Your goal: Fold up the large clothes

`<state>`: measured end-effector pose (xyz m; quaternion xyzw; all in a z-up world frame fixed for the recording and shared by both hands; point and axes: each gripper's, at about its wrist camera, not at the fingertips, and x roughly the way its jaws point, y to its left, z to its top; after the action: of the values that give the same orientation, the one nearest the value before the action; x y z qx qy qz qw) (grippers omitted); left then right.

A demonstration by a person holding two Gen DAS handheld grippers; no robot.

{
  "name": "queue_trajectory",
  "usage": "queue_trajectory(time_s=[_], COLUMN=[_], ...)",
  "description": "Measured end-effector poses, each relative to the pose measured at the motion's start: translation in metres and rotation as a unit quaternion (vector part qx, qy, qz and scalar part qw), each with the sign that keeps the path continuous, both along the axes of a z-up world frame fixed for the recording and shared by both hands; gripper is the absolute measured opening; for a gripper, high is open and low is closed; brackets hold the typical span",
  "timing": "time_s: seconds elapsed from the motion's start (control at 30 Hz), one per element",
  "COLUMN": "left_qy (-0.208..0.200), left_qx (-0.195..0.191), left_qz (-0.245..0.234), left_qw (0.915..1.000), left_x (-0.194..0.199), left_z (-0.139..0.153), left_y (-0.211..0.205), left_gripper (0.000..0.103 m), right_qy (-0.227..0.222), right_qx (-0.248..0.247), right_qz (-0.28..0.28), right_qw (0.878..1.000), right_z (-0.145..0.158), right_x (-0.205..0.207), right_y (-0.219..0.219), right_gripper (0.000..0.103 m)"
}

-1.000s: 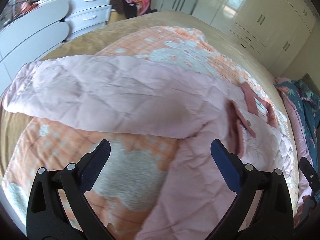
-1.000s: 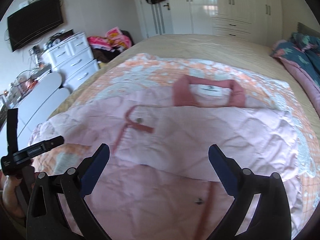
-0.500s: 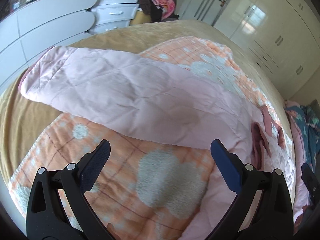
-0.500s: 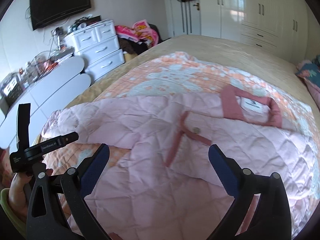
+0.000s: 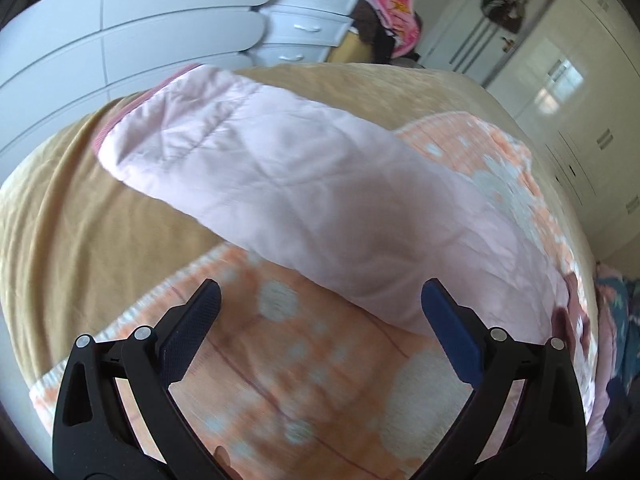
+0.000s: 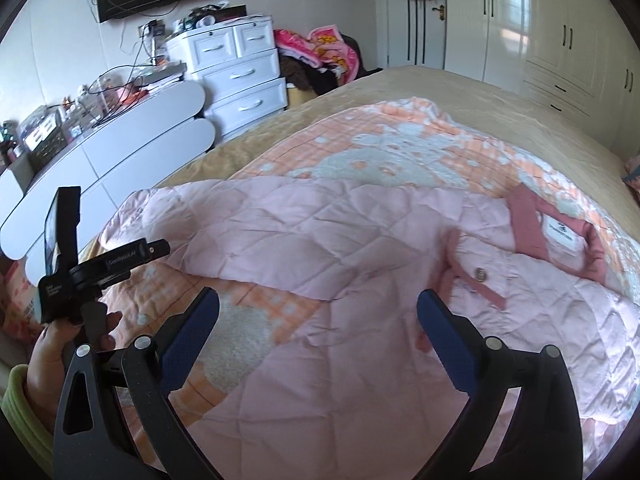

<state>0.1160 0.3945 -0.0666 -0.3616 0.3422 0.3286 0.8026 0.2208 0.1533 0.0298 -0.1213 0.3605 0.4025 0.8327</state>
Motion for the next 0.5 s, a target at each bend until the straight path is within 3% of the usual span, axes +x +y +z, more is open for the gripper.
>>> queue_trajectory(time_s=[0.3,0.5], left_qy=[-0.036,-0.068], left_qx=[-0.038,-0.074], left_qz=[0.039,0.075], left_qw=[0.9979,0.9921], left_x=[-0.013,-0.016], left_z=[-0.012,-0.020], left_y=[0.031,0.064], left_gripper=[0.094,0.094], right_qy=[0.021,0.031], right_qx=[0.007,0.010], right_qz=[0.012,0.002], right_qw=[1.000,0.999], right_z=[-0.010,-0.015], right_x=[-0.009,-0.005], right_y=[0.012,0.002], right_gripper=[0.099,0.099])
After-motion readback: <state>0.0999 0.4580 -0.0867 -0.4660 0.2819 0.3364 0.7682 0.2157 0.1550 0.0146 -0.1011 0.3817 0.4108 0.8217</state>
